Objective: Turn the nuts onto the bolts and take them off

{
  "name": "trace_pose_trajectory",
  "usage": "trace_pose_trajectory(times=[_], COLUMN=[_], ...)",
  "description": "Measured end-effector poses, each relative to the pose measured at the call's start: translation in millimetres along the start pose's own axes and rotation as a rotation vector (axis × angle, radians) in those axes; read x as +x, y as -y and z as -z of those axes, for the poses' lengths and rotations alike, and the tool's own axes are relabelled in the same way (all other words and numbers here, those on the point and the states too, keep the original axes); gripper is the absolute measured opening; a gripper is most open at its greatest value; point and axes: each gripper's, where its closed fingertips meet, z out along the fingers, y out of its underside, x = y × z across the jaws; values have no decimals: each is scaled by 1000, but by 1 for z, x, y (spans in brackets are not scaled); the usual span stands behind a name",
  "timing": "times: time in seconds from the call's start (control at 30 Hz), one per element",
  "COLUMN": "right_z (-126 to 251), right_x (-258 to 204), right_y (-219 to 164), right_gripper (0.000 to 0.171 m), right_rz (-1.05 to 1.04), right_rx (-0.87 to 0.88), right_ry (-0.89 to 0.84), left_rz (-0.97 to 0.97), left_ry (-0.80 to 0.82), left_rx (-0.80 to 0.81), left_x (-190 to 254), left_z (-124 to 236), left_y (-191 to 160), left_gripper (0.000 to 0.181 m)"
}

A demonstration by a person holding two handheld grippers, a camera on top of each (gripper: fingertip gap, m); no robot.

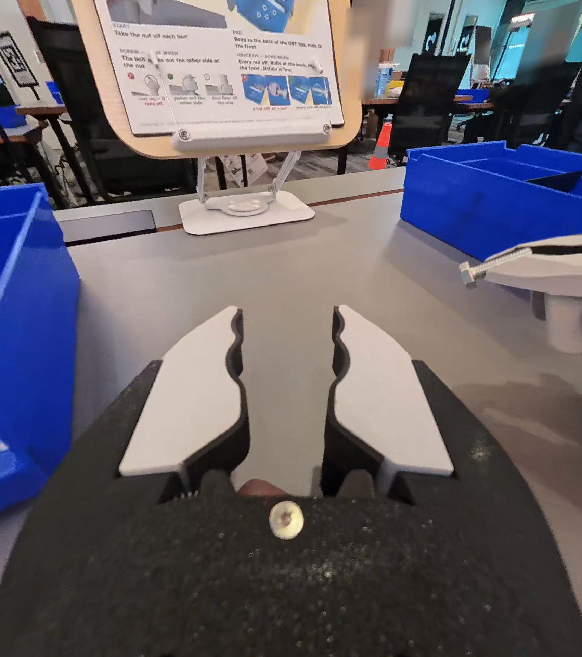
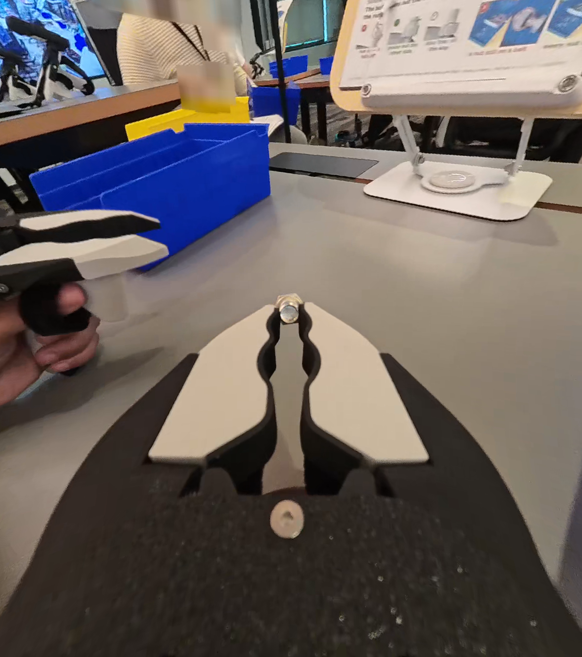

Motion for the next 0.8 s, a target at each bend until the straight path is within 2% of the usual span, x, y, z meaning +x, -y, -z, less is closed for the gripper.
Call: trace_pose_trajectory(times=[0.07,0.13,0.23,0.3,0.4,0.5,0.6,0.8], right_z=[3,13,37,46,44,35,40,48], right_x=[7,34,118,190,301,356,375,388], right_y=[10,38,95,111,75,27,-5,-37], right_gripper=[10,10,10,10,10,10,11,10], right_rz=[8,96,182,149,61,-87,-120,-87], right_rx=[13,29,21,-80,-394,-644,-914,-1318], right_ry=[-25,-118,-305,-383,-470,-424,-408,-397], left_rz=[8,22,46,50,28,-19,-75,-159], left_ry=[-22,-55,-98,-113,-125,-126,-122,-120], left_rx=[-38,-65,-75,-61,-52,-62,-66,-86], left_x=[2,5,8,9,12,17,23,31], left_z=[-4,-7,-8,-6,-5,-5,-6,-8], left_y=[-5,-8,-9,-8,-7,-9,-10,-15], left_gripper=[48,48,48,47,47,47,47,47])
